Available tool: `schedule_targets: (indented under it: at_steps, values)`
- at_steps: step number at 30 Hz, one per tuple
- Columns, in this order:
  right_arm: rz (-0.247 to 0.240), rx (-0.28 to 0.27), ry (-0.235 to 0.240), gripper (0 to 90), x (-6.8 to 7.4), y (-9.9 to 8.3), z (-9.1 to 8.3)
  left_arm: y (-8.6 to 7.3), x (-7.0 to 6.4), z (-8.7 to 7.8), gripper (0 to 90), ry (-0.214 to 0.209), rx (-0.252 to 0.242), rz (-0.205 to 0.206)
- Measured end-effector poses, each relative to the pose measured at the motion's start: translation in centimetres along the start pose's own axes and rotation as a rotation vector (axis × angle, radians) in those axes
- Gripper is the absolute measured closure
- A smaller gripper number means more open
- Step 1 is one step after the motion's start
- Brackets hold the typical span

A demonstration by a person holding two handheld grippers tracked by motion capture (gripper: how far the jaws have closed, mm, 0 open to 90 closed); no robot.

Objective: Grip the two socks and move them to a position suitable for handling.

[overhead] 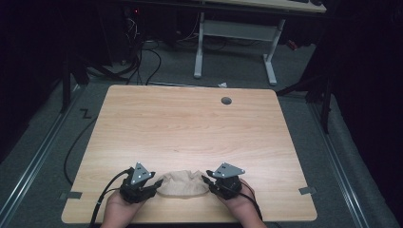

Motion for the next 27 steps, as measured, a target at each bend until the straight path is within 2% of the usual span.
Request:
schedule_targets:
  at_steps: [6,14,23,27]
  values:
    - [0.024,-0.022,-0.020,68.6,-0.9,0.1,-0.3,-0.2,1.0,-0.4,52.9,0.022,-0.012,-0.020]
    - [0.068,-0.035,-0.054,64.7,-2.4,-0.1,-0.5,-0.7,3.6,-1.1,47.0,0.058,-0.039,-0.075]
    - [0.123,-0.053,-0.133,58.2,-5.1,-1.0,-1.5,-1.9,6.8,-2.1,44.5,0.180,-0.024,-0.095]
    - [0.156,-0.057,-0.185,56.6,-6.7,-1.6,-2.1,-2.3,8.1,-2.6,44.3,0.213,-0.027,-0.116]
Point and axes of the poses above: each handheld gripper's, and its own axes: z roughly forward along the jaws, y roughly out of its top, x roughly to its left, the point moved 2 cm from there along z, roughly forward along the jaws, and after that the axes turned 8 degrees about z, right-handed, at the moved point
